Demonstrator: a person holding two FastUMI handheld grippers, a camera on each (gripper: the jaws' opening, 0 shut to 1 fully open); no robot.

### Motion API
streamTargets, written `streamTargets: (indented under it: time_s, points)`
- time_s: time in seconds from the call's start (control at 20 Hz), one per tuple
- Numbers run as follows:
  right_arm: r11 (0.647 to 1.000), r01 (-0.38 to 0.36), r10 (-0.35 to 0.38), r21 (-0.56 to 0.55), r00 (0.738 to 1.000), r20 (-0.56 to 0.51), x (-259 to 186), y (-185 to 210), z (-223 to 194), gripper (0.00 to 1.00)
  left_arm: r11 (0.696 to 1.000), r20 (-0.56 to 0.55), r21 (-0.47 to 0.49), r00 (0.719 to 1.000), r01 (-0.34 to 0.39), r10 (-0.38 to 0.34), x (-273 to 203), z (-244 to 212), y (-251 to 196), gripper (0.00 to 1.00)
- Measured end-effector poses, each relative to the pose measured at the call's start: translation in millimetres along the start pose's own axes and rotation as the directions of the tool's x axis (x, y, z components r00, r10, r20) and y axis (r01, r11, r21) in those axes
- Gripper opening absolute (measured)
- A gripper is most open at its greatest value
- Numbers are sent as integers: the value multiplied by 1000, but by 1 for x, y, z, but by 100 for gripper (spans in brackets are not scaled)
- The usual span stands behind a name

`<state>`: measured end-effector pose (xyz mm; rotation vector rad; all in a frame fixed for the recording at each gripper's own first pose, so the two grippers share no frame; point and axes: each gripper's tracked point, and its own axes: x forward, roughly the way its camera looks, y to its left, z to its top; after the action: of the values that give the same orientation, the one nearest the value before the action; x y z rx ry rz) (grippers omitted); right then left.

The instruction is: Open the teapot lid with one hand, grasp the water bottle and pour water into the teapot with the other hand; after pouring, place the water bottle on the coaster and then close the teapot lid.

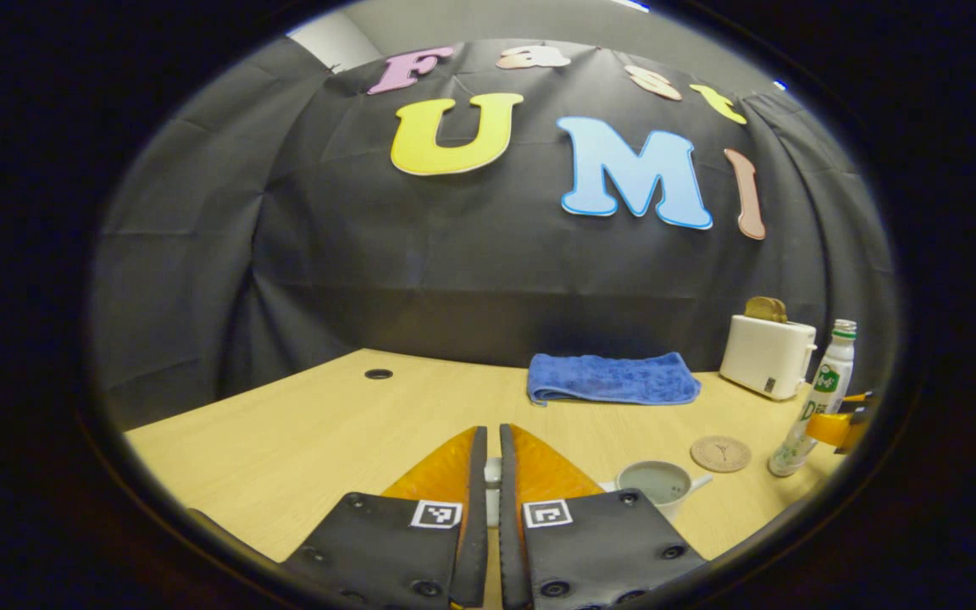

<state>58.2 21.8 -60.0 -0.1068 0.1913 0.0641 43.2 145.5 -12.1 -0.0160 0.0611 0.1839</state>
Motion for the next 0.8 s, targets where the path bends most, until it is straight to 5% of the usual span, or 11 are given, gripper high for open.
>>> streamTargets:
  time_s: [0.2,0.4,0.8]
  points:
    - [987,40,-38,-154,999,16,-3,9,6,72,1000,-7,-19,1000,2,-2,0,-2,2,16]
    - [925,28,-28,-379,1000,6,5,35,8,72,999,-10,-36,1000,-2,1,1,-4,5,16]
    - [657,33,-18,-753,999,28,28,74,12,72,998,-9,-64,1000,-15,14,1,-3,15,10]
